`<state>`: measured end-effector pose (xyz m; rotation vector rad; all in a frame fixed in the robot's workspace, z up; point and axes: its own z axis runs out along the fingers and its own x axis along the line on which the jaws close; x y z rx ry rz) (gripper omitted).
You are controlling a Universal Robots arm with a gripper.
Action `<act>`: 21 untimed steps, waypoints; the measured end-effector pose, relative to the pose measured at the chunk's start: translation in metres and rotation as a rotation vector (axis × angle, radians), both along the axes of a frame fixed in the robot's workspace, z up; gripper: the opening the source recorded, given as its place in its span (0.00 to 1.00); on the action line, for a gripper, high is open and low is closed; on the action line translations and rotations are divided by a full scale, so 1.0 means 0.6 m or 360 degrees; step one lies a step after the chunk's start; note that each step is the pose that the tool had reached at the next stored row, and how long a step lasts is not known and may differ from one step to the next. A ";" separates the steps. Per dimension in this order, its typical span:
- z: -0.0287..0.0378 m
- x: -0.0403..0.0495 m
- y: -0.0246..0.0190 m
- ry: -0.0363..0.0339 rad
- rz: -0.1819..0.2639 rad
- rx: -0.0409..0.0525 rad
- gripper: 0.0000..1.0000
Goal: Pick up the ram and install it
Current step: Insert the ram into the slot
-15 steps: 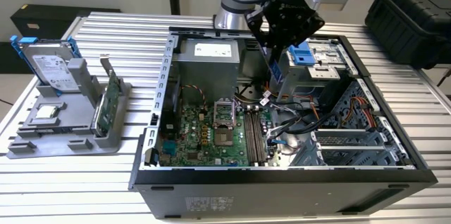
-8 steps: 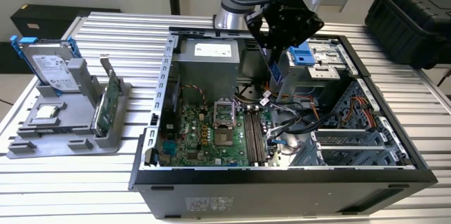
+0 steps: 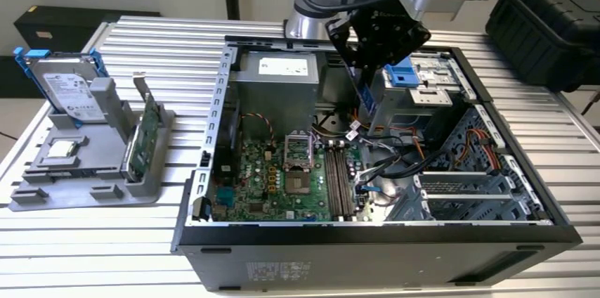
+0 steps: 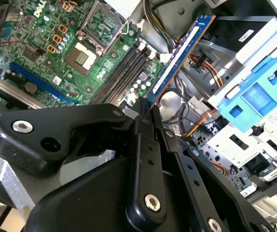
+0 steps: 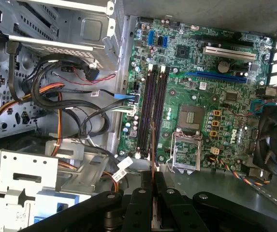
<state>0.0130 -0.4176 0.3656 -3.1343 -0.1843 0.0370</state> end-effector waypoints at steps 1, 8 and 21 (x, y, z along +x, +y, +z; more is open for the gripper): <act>-0.001 0.001 0.0000 0.0000 0.0000 0.0000 0.00; -0.008 0.005 0.0000 0.0000 0.0000 0.0000 0.00; -0.017 0.010 0.0000 0.0000 0.0000 0.0000 0.00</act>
